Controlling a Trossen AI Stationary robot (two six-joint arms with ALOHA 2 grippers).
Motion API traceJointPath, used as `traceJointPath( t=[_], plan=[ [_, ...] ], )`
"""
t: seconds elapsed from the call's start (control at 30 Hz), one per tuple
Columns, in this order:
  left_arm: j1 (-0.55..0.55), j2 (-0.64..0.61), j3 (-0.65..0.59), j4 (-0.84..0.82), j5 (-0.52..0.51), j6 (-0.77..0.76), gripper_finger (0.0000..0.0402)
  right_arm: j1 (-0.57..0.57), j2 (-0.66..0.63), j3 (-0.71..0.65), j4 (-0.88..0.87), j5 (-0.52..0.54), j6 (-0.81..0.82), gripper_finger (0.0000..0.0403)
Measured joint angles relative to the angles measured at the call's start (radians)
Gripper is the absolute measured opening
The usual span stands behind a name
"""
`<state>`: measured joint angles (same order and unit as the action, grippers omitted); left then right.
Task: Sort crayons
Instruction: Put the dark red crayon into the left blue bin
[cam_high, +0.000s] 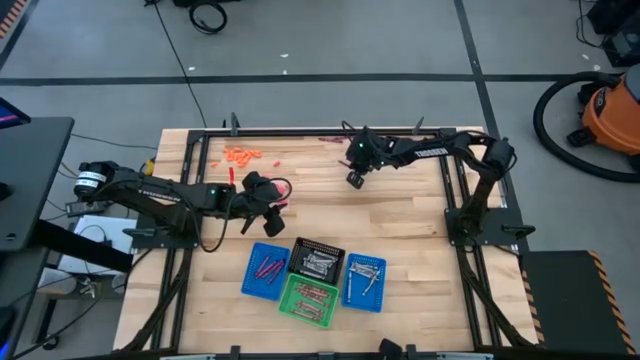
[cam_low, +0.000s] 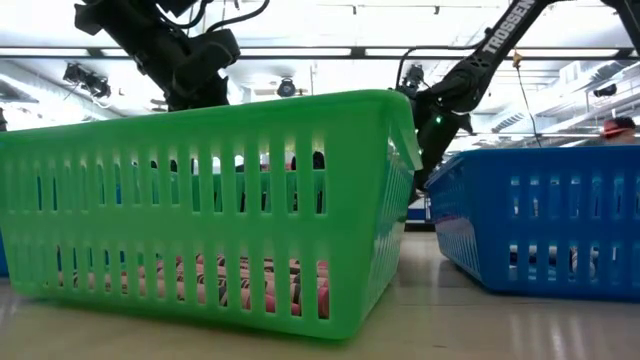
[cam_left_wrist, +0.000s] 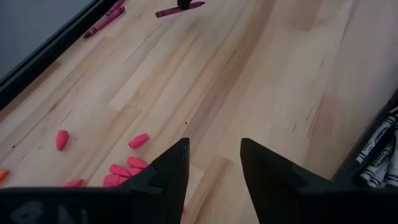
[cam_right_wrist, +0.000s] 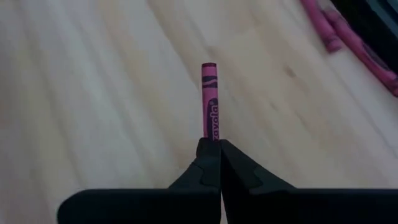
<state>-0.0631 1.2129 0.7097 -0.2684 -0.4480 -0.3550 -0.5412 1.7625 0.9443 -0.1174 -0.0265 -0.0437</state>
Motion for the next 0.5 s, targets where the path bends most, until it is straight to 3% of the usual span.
traceJointPath(
  t=[0.5],
  plan=[
    [-0.058,0.029,-0.001,0.091,0.041,0.138,0.0156,0.170,-0.099,0.002,0.049,0.004,-0.015,0.0005]
  ],
)
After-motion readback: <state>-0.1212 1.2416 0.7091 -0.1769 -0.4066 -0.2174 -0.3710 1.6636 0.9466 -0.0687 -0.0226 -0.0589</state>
